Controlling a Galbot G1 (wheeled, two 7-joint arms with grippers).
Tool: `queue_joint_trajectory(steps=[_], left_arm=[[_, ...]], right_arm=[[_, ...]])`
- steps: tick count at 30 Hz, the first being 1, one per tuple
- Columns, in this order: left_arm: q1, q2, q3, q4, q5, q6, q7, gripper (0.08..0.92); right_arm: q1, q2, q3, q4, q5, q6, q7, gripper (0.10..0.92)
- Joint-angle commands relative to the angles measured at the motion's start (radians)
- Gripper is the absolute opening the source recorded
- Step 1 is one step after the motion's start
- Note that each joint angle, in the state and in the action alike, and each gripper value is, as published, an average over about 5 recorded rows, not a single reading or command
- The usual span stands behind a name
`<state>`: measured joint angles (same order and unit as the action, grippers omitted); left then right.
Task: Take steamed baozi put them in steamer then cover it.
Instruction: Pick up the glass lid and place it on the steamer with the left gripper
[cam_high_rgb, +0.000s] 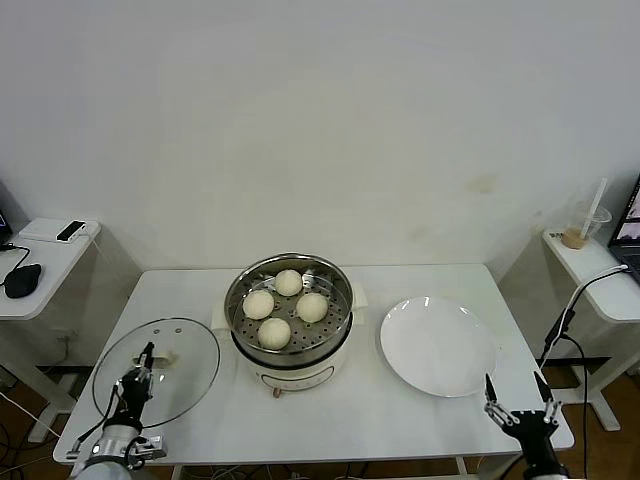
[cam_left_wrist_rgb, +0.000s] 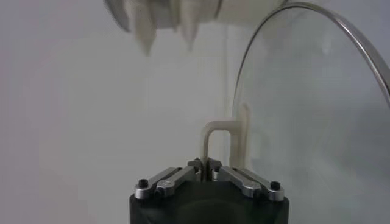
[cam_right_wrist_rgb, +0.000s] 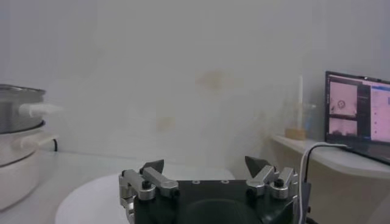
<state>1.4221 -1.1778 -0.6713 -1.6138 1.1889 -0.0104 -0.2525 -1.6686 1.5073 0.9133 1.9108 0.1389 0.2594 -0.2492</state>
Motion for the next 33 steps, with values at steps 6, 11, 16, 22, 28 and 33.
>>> queue_joint_trajectory(steps=[6,11,16,22,28,33], left_arm=[[0.077,0.023,-0.104,-0.319,0.015,0.196,0.204,0.131],[0.066,0.05,-0.131,-0.382,0.004,0.232,0.27,0.131],[0.062,0.081,-0.095,-0.451,-0.049,0.279,0.309,0.131],[0.023,0.128,0.018,-0.522,-0.089,0.325,0.347,0.131],[-0.071,0.185,0.179,-0.583,-0.202,0.401,0.405,0.131],[-0.172,0.202,0.332,-0.562,-0.207,0.454,0.421,0.131]], right_arm=[[-0.006,-0.017,-0.021,0.011,-0.015,0.003,-0.005,0.823],[-0.01,-0.015,-0.03,0.012,-0.031,0.007,-0.008,0.823],[-0.009,-0.01,-0.035,0.012,-0.05,0.013,-0.009,0.823],[-0.011,0.008,-0.051,0.016,-0.102,0.024,-0.005,0.823],[-0.02,0.032,-0.052,0.036,-0.166,0.037,-0.007,0.823],[-0.01,0.05,-0.05,0.04,-0.21,0.038,0.0,0.823]])
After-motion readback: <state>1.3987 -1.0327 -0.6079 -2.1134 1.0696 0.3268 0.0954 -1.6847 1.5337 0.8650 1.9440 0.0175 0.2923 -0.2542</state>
